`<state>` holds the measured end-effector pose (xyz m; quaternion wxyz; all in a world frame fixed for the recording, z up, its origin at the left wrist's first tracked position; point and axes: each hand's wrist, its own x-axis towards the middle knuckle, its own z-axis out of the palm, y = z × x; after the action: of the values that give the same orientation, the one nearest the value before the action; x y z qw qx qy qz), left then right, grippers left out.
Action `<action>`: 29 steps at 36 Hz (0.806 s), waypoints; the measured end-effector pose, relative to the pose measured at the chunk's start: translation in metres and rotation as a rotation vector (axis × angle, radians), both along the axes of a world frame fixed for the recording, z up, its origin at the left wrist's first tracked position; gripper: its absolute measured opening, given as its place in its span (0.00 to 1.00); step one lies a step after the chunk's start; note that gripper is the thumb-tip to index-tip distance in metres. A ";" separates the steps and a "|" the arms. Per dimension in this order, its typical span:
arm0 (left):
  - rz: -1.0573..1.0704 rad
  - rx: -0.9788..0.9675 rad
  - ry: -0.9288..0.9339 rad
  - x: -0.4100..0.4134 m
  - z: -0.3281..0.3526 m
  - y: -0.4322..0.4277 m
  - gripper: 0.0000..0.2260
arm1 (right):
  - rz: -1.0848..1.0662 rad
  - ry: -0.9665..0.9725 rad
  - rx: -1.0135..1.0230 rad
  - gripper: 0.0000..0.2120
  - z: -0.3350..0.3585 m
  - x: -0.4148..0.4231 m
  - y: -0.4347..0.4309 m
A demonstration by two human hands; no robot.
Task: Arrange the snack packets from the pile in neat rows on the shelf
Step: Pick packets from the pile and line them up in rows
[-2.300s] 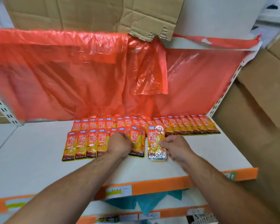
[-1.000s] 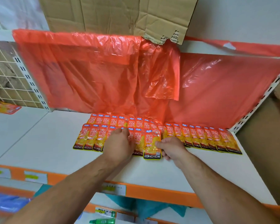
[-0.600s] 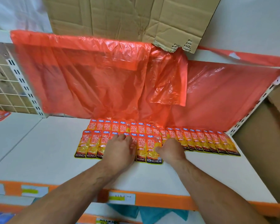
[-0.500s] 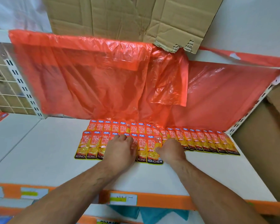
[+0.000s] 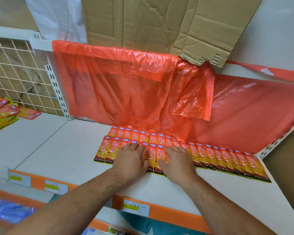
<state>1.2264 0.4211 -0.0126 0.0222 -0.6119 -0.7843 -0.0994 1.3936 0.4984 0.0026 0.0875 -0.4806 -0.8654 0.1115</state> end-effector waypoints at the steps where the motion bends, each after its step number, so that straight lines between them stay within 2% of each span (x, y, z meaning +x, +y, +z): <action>1: 0.019 -0.006 -0.006 -0.001 0.001 -0.004 0.25 | 0.057 -0.017 0.000 0.26 0.001 -0.003 -0.002; 6: 0.148 -0.036 -0.053 -0.009 0.005 -0.036 0.28 | 0.264 -0.036 -0.039 0.31 0.002 -0.024 -0.015; 16: 0.452 -0.017 -0.030 -0.034 -0.006 -0.122 0.31 | 0.565 -0.016 -0.057 0.30 -0.007 -0.072 -0.059; 21: 0.573 -0.002 -0.089 -0.053 -0.002 -0.164 0.34 | 0.630 0.001 -0.056 0.29 -0.003 -0.104 -0.090; 23: 0.608 0.006 -0.117 -0.065 0.000 -0.181 0.32 | 0.652 -0.003 -0.075 0.28 -0.002 -0.120 -0.104; 26: 0.615 0.017 -0.113 -0.085 0.001 -0.206 0.31 | 0.682 -0.014 -0.083 0.27 0.000 -0.145 -0.124; 29: 0.623 0.030 -0.092 -0.114 0.000 -0.232 0.33 | 0.692 -0.025 -0.059 0.27 0.002 -0.177 -0.148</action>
<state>1.1126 0.1890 -0.0126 0.0249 -0.3368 -0.9326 -0.1270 1.2161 0.3502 0.0046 0.0202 -0.1624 -0.9745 0.1537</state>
